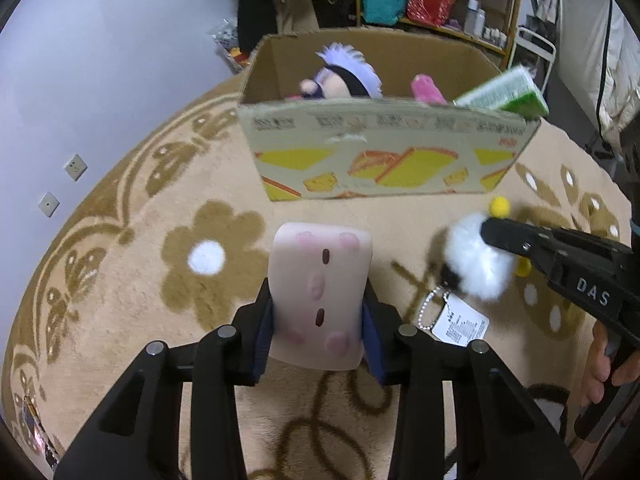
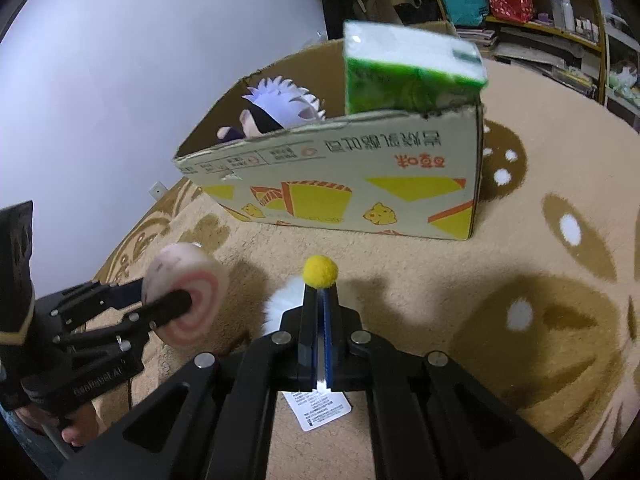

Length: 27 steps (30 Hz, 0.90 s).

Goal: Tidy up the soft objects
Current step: 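Lift pink plush with left gripper while right gripper carries chick toward box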

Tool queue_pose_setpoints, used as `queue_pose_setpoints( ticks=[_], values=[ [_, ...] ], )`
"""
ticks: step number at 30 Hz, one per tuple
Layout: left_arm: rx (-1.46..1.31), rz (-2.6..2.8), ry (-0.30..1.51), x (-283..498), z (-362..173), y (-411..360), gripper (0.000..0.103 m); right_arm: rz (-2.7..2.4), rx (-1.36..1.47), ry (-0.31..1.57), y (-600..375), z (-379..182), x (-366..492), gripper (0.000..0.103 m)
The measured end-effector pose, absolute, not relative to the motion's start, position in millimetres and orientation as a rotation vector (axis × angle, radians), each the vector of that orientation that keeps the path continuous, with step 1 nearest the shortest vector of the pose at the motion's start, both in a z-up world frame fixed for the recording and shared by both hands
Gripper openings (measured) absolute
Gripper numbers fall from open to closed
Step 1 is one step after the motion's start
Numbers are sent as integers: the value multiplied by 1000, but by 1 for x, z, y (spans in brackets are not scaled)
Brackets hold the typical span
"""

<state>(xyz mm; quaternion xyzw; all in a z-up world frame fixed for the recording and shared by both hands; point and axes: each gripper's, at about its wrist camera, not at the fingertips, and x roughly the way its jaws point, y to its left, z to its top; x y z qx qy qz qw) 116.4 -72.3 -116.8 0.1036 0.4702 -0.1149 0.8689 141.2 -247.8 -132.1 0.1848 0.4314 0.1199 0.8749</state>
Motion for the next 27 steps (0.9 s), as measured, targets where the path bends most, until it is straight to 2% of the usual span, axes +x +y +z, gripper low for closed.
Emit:
queue_pose_setpoints(
  ticks=[16,27],
  values=[
    [230,-221,795,129,-38,-64,37,229,367,713,-258,-57,118,3],
    [264,-191,707,162,6,-68,37,214,324,579,-265,8,134,3]
  ],
)
